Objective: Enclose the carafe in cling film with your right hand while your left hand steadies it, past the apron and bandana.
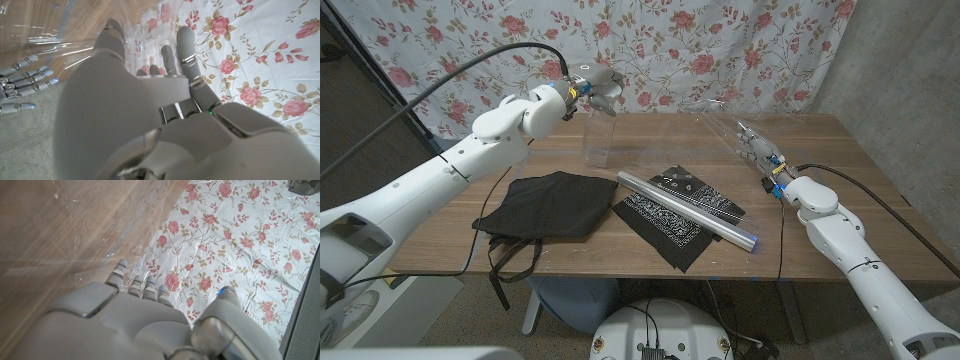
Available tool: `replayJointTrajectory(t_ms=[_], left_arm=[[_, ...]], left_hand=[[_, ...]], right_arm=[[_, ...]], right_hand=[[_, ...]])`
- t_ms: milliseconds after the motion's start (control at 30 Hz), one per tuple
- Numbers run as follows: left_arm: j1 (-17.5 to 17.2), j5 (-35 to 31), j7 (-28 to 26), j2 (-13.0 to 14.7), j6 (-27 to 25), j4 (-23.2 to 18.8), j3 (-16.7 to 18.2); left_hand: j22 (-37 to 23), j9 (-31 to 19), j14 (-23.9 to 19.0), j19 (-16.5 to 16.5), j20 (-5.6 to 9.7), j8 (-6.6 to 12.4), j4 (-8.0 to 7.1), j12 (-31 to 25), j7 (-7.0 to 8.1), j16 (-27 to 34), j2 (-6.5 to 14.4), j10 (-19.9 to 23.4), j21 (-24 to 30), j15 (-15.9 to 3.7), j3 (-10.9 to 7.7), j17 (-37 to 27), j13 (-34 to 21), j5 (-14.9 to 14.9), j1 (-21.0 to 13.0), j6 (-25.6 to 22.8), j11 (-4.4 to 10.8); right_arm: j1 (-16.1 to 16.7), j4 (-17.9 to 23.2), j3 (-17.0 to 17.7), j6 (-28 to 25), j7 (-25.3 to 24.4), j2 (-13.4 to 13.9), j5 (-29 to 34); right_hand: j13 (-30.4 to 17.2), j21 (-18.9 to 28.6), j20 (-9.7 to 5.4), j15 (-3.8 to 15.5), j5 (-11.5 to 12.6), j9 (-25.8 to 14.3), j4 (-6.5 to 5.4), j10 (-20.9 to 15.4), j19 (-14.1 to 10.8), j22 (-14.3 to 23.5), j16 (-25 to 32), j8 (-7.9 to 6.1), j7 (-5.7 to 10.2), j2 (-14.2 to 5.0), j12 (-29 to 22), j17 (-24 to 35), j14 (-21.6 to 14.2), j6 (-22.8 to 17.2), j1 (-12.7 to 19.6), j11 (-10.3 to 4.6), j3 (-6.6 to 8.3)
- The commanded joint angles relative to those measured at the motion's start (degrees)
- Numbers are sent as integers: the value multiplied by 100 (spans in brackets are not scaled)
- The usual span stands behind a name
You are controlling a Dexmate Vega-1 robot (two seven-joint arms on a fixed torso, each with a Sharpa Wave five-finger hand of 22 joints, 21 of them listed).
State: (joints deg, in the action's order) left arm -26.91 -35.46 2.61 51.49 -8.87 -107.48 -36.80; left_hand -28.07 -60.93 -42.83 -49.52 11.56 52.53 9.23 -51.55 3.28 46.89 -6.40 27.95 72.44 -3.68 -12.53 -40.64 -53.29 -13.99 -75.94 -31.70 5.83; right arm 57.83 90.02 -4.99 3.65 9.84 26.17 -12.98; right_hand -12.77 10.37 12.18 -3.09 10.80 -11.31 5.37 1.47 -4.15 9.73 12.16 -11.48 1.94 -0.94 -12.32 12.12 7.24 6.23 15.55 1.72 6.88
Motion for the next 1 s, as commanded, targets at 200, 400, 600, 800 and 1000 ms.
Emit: replayJointTrajectory(t_ms=[200, 400, 600, 800, 1000], left_arm=[[-361, 340, -706, 13, 2, -149, 281], [-517, 497, -954, -24, -16, -179, 379], [-699, 831, -1163, -87, -2, -181, 516], [-785, 1013, -1287, -90, 82, -192, 557], [-921, 1184, -1590, -166, 160, -180, 665]], left_hand=[[-421, -75, -851, -561, 128, 91, 19, -173, 80, 1513, 1420, -32, 482, -546, 22, -853, -118, -113, -1597, -12, 110], [-445, -82, -948, -561, 132, 107, 26, -254, 89, 1568, 1392, -98, 503, -580, 24, -731, -220, -152, -1642, -3, 133], [-406, -86, -903, -547, 133, 114, 15, -266, 87, 1630, 1393, -103, 478, -579, 26, -739, -193, -176, -1656, 15, 150], [-393, -65, -886, -549, 133, 114, 7, -283, 103, 1669, 1395, -117, 474, -596, 29, -709, -183, -198, -1664, 11, 141], [-389, -88, -874, -553, 133, 139, 3, -308, 87, 1715, 1395, -118, 479, -585, 33, -660, -166, -220, -1674, 19, 136]], right_arm=[[26, 29, 18, 38, 4, 10, -30], [53, 56, 25, 61, 2, 20, -29], [94, 117, 35, 40, -34, 36, -12], [116, 180, 43, -23, -74, 54, -3], [106, 193, 37, -50, -79, 61, -5]], right_hand=[[-20, 39, 6, -10, -10, -9, 11, -5, 33, 18, 18, -56, 30, -54, 2, 16, 49, -30, 9, -46, 17], [-20, 41, 6, -12, -10, -9, 14, -6, 31, 18, 18, -56, 33, -59, 2, 15, 53, -36, 10, -37, 19], [-19, 42, 5, -7, -10, -8, 17, -5, 30, 18, 20, -54, 36, -61, 2, 14, 52, -38, 10, -52, 19], [-19, 43, 5, -8, -8, -8, 20, -13, 29, 18, 21, -58, 34, -78, -1, 13, 54, -55, 16, -54, 26], [-19, 43, 6, -7, -8, -8, 23, -17, 29, 17, 22, -60, 34, -82, -2, 13, 53, -64, 18, -51, 28]])
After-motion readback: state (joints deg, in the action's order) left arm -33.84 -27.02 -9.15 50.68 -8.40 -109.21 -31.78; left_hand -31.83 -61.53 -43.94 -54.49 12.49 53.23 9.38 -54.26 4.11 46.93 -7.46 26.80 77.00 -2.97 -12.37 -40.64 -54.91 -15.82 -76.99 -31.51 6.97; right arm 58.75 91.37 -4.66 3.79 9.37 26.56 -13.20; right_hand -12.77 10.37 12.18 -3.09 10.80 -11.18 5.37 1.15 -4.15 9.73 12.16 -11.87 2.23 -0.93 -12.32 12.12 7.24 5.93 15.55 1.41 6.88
